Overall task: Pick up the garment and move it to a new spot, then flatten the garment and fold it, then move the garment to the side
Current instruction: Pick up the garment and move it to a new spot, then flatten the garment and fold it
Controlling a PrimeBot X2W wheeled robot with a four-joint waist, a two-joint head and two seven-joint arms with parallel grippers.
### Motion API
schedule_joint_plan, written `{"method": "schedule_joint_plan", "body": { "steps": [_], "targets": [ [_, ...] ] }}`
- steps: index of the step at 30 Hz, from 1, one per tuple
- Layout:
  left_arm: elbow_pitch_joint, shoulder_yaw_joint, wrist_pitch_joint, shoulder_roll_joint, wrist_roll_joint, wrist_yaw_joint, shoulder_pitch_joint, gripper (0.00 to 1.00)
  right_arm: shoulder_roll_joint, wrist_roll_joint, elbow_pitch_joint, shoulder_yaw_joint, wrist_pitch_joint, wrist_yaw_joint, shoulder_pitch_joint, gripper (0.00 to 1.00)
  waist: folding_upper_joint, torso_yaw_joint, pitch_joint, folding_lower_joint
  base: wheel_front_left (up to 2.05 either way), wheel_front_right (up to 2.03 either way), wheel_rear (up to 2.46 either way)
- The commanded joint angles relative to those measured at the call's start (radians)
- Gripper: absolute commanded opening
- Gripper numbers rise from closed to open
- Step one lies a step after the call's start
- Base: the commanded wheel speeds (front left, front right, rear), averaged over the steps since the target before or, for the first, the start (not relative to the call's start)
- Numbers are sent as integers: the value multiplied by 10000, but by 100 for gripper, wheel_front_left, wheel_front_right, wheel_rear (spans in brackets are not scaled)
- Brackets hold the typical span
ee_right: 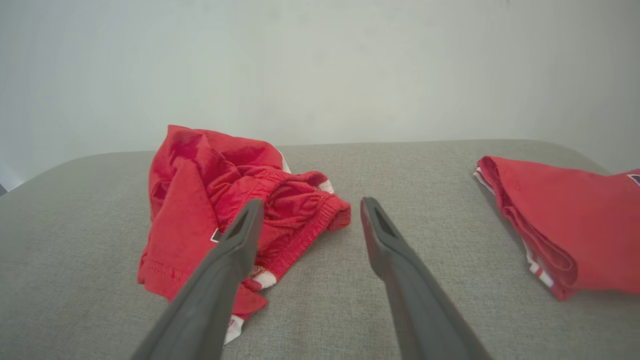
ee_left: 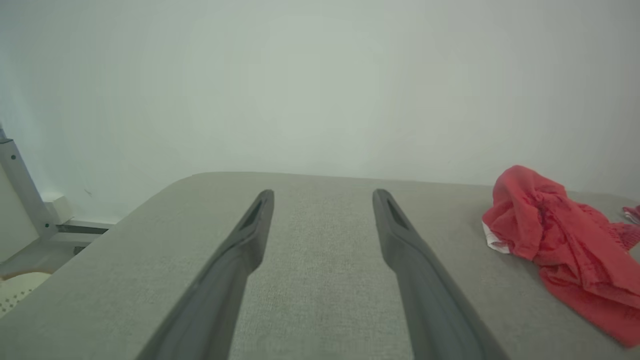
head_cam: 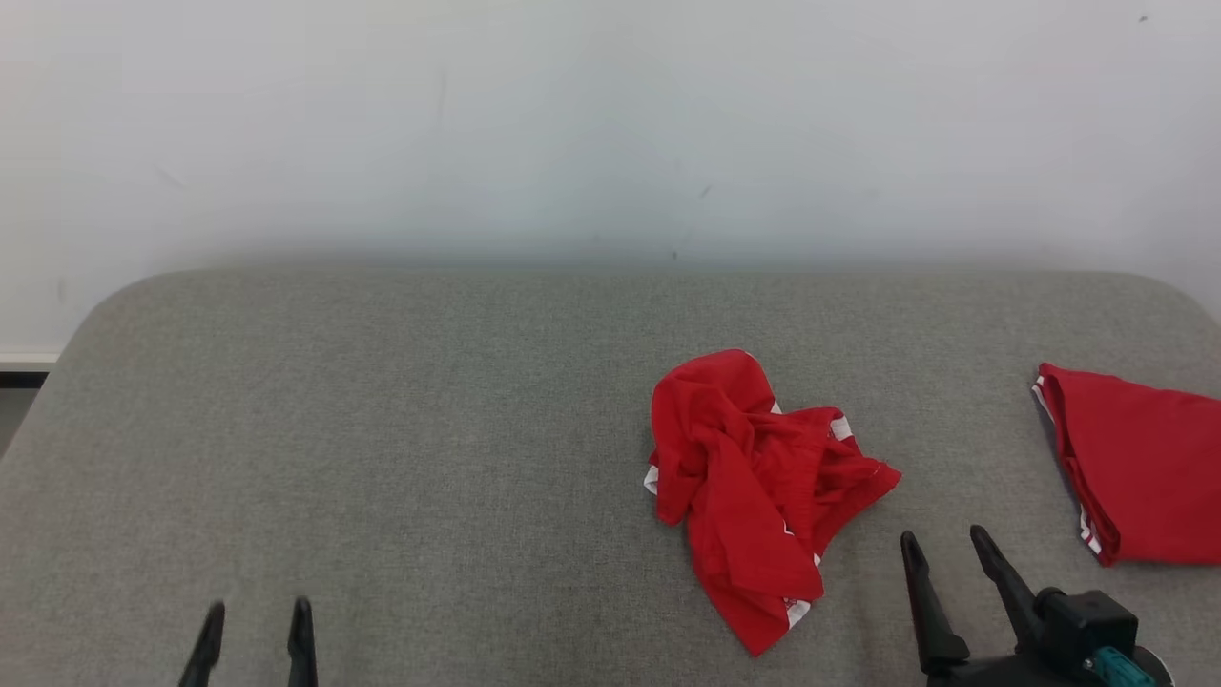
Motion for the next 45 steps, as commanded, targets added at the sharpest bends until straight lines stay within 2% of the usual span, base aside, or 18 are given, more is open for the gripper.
{"method": "schedule_joint_plan", "body": {
  "steps": [1,6,16,45],
  "targets": [
    [165,80,-30,13,169,-33,429,100,26,-96,142,-113,-24,6,200,100,0,-55,-7,2,0,0,0],
    [774,229,-31,-18,156,18,959,100,114,-305,309,-363,238,6,284,100,0,-208,22,2,0,0,0],
    [1166,251,34,-40,-190,8,822,100,148,-469,58,-453,699,6,338,100,0,-335,79,2,0,0,0],
    [704,-238,436,-68,-245,291,763,100,252,-327,49,-250,749,6,206,100,0,-658,134,2,0,0,0]
  ]
}}
